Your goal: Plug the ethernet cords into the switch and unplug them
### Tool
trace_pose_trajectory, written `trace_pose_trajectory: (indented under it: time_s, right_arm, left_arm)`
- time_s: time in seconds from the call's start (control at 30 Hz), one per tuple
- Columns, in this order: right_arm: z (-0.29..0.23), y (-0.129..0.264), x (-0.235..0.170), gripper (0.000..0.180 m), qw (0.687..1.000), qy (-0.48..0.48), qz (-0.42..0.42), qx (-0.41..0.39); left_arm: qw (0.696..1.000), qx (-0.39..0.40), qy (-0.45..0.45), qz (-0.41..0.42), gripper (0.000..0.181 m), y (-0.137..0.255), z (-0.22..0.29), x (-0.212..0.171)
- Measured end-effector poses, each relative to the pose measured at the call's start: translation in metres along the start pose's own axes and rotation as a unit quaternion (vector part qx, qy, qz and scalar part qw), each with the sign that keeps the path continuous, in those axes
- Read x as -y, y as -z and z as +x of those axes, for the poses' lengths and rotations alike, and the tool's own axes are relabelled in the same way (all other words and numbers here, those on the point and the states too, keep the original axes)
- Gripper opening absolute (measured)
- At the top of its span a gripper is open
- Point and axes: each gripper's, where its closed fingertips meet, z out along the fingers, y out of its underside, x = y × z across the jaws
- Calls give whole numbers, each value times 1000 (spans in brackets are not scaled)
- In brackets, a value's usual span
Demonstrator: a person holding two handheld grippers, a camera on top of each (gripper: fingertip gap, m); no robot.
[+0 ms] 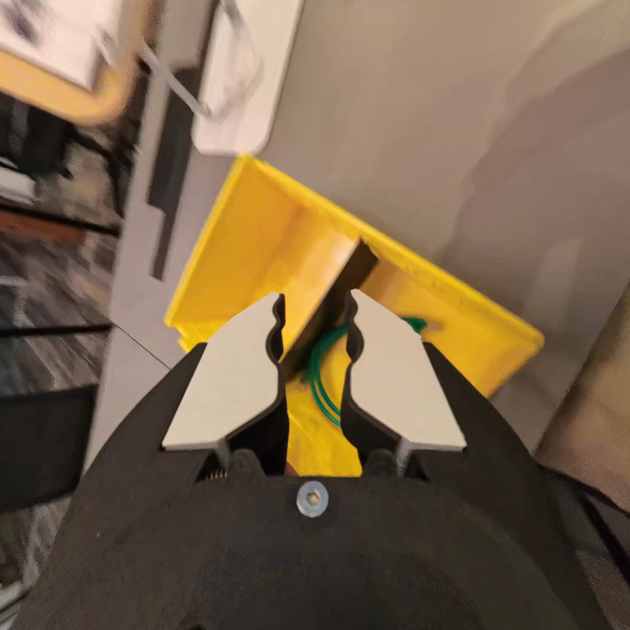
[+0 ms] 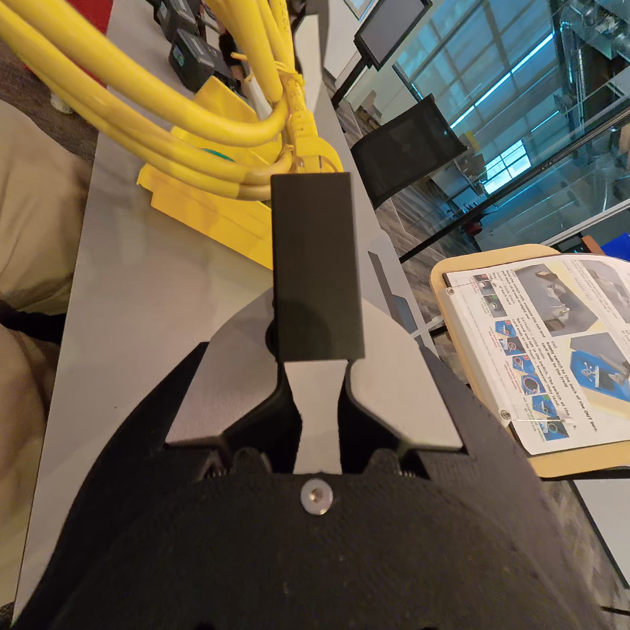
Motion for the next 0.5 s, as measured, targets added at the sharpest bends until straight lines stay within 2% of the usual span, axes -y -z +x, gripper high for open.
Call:
trace_pose_trajectory:
  time_s: [0.07,0.23,0.33,0.4,0.5]
  right_arm:
    - [2,2,0,30,1000,4,-4,-4]
    - [3,6,-6,30,1000,-1,-8,-7]
    - [1,5,-12,30,1000,-6,-11,-2]
    - [0,4,-14,30,1000,-7,-15,0]
    - [0,2,-15,30,1000,-8,-18,2]
  left_arm:
    - [995,-39,44,-77,36,-12,10,-40]
    - [986,-81,40,-141,33,-34,33,-84]
    - [977,-156,70,-125,33,-41,60,-83]
    - [974,-171,93,-118,33,-49,69,-80]
    - [960,-202,121,-149,33,-67,89,-88]
